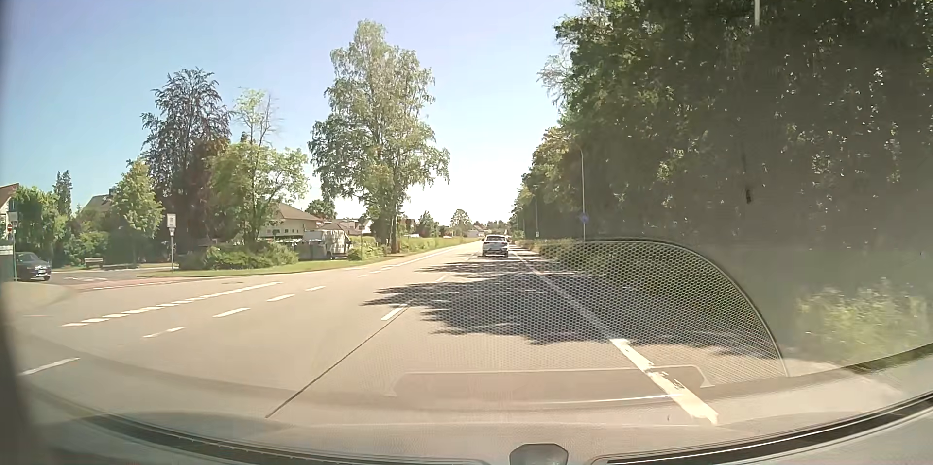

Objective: Follow the waypoints while adhering to traffic rules and regulations

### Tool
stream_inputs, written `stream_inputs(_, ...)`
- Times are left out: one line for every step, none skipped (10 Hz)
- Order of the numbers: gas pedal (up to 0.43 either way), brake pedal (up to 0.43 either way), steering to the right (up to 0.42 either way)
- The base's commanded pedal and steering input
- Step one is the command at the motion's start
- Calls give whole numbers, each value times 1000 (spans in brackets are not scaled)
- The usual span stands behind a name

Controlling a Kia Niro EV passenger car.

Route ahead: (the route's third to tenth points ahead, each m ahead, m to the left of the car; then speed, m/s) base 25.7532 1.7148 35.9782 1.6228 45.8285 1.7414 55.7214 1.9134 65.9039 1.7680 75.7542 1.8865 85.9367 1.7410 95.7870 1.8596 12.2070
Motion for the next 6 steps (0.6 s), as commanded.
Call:
stream_inputs(39,30,-1)
stream_inputs(39,30,-1)
stream_inputs(39,30,-1)
stream_inputs(39,30,-1)
stream_inputs(39,30,-1)
stream_inputs(39,30,-1)
